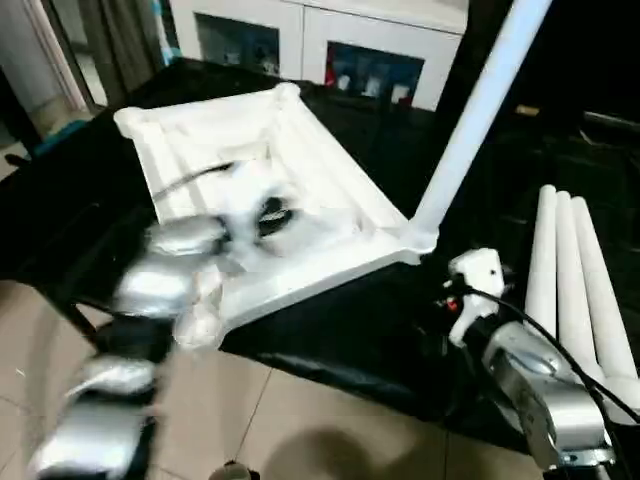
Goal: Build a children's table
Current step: Rotate table base
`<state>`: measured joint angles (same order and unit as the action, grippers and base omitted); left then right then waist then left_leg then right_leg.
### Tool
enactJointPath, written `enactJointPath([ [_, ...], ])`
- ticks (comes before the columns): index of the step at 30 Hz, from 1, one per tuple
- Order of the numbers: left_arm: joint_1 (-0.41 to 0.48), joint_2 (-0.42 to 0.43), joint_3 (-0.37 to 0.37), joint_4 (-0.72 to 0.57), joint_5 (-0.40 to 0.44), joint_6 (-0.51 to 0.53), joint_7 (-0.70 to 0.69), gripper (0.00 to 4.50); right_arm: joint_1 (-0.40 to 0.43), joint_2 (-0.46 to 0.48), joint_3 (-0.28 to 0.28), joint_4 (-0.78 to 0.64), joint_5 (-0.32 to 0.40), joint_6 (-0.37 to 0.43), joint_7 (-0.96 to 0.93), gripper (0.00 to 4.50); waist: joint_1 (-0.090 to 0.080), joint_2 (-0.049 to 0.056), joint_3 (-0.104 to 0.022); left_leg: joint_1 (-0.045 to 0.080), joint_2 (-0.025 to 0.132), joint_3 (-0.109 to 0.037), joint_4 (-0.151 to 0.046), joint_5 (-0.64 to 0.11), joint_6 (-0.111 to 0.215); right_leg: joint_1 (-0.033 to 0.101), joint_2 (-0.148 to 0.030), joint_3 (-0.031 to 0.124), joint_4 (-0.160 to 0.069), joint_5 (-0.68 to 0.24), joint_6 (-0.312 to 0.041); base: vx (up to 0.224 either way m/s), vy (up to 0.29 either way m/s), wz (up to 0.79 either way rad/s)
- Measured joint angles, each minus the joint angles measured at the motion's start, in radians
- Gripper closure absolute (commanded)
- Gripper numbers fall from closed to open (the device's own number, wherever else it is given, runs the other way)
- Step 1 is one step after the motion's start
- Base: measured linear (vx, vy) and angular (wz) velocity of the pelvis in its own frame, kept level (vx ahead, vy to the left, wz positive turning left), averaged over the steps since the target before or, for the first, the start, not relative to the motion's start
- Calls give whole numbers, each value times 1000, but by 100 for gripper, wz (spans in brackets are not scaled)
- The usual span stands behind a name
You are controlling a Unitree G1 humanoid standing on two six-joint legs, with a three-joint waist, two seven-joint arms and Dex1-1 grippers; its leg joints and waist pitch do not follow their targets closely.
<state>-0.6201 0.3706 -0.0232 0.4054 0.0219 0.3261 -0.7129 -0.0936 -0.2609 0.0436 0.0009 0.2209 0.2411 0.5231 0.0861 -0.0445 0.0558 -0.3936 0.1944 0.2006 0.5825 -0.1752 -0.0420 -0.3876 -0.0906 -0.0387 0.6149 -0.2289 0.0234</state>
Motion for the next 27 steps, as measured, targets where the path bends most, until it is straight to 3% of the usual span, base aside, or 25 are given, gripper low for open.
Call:
enactJointPath([
  [4, 41, 149, 49, -97, 117, 116, 98, 254, -23, -7, 42, 42, -71, 33, -40, 60, 0, -6, 1, 1, 0, -1, 3, -2, -7, 1, 0, 0, 2, 1, 0, 0, 0, 0],
  [8, 66, 216, 105, -114, 218, 158, 266, 254, -36, 3, 49, 101, -114, 47, -87, 60, 1, -12, 1, 2, 0, -1, 5, -1, -8, 4, -1, 0, 2, 3, 0, 0, 0, 0],
  [11, 102, 263, 111, -116, 250, 201, 304, 254, -67, 15, 65, 136, -129, 61, -110, 60, -1, -17, -1, 3, 0, -1, 5, -1, -9, 4, -1, 1, 2, 4, 0, 0, 0, 0],
  [17, 217, 239, 43, -152, 226, 266, 196, 254, -156, 75, 64, 262, -159, 28, -191, 60, 2, -19, -1, 3, 0, -1, 5, 1, -11, 3, -1, 1, 6, 4, 0, 0, 0, 0],
  [21, 231, 212, -1, -215, 187, 285, 136, 254, -226, 118, 64, 320, -173, 9, -229, 60, 0, -22, 0, 4, 0, -2, 5, 3, -14, 2, 0, 1, 11, 4, 0, 0, 0, 0],
  [27, 254, 249, -42, -326, 132, 358, 12, 254, -306, 147, 46, 431, -177, 7, -281, 60, -3, -21, 0, 7, 0, -2, 5, 5, -17, 2, 0, 2, 15, 4, 0, 0, 0, 0],
])
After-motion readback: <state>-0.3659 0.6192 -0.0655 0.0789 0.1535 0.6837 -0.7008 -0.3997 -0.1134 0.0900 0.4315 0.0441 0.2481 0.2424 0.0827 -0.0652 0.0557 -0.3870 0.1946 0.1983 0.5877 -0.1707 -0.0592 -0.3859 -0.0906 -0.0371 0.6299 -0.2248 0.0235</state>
